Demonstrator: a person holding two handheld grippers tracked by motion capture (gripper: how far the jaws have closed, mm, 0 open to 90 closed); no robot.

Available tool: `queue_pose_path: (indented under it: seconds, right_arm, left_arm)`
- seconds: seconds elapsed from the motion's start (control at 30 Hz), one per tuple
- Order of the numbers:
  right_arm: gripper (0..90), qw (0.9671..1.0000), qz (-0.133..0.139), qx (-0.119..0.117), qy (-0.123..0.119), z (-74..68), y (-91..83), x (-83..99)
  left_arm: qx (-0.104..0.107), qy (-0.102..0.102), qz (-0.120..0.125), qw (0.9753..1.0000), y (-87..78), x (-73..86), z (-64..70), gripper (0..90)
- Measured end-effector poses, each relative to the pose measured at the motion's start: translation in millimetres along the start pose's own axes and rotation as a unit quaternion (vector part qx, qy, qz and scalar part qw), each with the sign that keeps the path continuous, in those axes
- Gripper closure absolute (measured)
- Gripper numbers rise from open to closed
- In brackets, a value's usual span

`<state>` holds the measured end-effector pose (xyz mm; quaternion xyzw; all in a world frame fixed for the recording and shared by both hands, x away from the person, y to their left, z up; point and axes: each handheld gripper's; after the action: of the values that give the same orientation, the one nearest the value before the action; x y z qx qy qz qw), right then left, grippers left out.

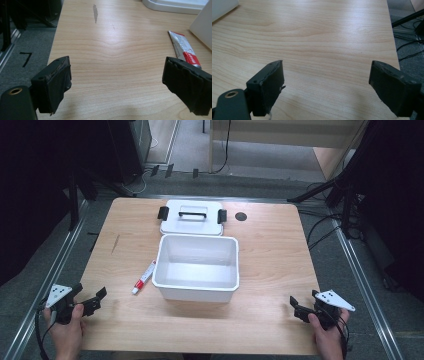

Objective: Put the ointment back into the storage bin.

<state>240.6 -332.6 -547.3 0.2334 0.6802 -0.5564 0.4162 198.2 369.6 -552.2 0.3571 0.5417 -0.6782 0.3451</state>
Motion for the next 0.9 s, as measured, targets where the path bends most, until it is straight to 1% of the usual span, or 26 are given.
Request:
queue_pose_path:
  seconds: [0.07, 0.13, 0.17, 0.2, 0.27, 0.33, 0.4, 0.47, 0.5, 0.53, 0.57, 0.6, 0.67, 0.7, 0.73, 0.8, 0.83, 0.87, 0.9]
  right_arm:
    - [12.9, 1.0000, 0.001, 0.000, 0.001, 0.2, -0.3, 0.1]
    - [12.9, 1.0000, 0.001, -0.002, 0.002, 0.4, -0.5, 0.1]
    - [12.9, 1.0000, 0.001, -0.003, 0.002, 0.3, -0.5, 0.2]
    - [12.9, 1.0000, 0.001, -0.003, 0.001, 0.1, -0.5, 0.1]
    - [12.9, 1.0000, 0.001, -0.004, 0.001, -0.2, -0.5, 0.1]
    - [12.9, 1.0000, 0.001, -0.004, 0.001, 0.2, -0.5, 0.1]
    - [12.9, 1.0000, 0.001, -0.004, 0.002, 0.5, -0.2, -0.1]
    - [12.9, 1.0000, 0.000, -0.004, 0.004, 0.7, -0.1, -0.1]
    - [12.9, 1.0000, 0.001, -0.004, 0.004, 0.8, -0.1, -0.1]
    - [12.9, 1.0000, 0.001, -0.004, 0.004, 0.8, -0.1, -0.1]
    - [12.9, 1.0000, 0.001, -0.004, 0.004, 0.8, -0.1, -0.1]
    - [12.9, 1.0000, 0.002, -0.004, 0.006, 0.9, -0.2, 0.0]
    - [12.9, 1.0000, 0.003, -0.005, 0.006, 1.2, -0.2, 0.0]
    - [12.9, 1.0000, 0.003, -0.005, 0.007, 1.2, -0.3, 0.0]
    - [12.9, 1.0000, 0.003, -0.004, 0.008, 1.1, -0.4, 0.1]
    - [13.0, 1.0000, 0.003, -0.004, 0.008, 0.9, -0.4, 0.1]
    - [12.9, 1.0000, 0.003, -0.004, 0.007, 1.0, -0.4, 0.1]
    - [12.9, 1.0000, 0.003, -0.005, 0.007, 1.0, -0.5, 0.1]
    - [12.9, 1.0000, 0.003, -0.005, 0.007, 1.1, -0.5, 0.1]
  left_arm:
    - [0.000, -0.003, -0.004, 1.0000, 0.5, -0.3, -0.1, 9.6]
    - [-0.008, 0.000, -0.009, 0.9999, 0.8, -1.3, 1.0, 10.5]
    - [-0.014, 0.005, -0.013, 0.9998, 0.7, -2.3, 2.2, 13.8]
    - [-0.011, 0.010, -0.016, 0.9998, 1.2, -3.5, 3.3, 15.6]
    - [-0.001, 0.014, -0.023, 0.9996, 2.4, -6.6, 5.5, 15.3]
    - [0.009, 0.019, -0.035, 0.9992, 3.9, -11.2, 8.7, 15.2]
    - [0.012, 0.027, -0.051, 0.9983, 5.1, -16.7, 13.6, 15.3]
    - [0.018, 0.026, -0.073, 0.9969, 6.3, -23.0, 19.2, 15.3]
    - [0.020, 0.030, -0.084, 0.9958, 6.9, -26.0, 22.5, 15.3]
    - [0.020, 0.030, -0.084, 0.9958, 6.9, -26.0, 22.5, 15.3]
    - [0.023, 0.038, -0.092, 0.9947, 7.1, -28.8, 26.0, 15.3]
    - [0.025, 0.053, -0.119, 0.9911, 8.6, -35.1, 33.3, 15.3]
    - [0.025, 0.070, -0.155, 0.9851, 11.6, -42.7, 40.4, 15.4]
    - [0.022, 0.081, -0.172, 0.9816, 13.4, -46.4, 44.2, 15.4]
    - [0.018, 0.092, -0.185, 0.9783, 15.0, -50.1, 47.9, 15.4]
    - [0.012, 0.113, -0.211, 0.9709, 18.0, -57.5, 55.0, 15.4]
    - [0.016, 0.122, -0.223, 0.9670, 19.5, -61.3, 57.4, 15.4]
    - [0.019, 0.127, -0.236, 0.9633, 21.0, -64.9, 59.5, 15.6]
    - [0.019, 0.130, -0.249, 0.9594, 23.0, -67.8, 62.3, 15.7]
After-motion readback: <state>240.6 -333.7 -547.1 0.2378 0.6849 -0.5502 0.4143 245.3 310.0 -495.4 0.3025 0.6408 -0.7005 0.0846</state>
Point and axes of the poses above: each handheld gripper's, and its own axes: y roughly forward along the jaws, x roughly out of its underside, z roughly to its right, and after that the axes turned 1 degree about -z, right-handed
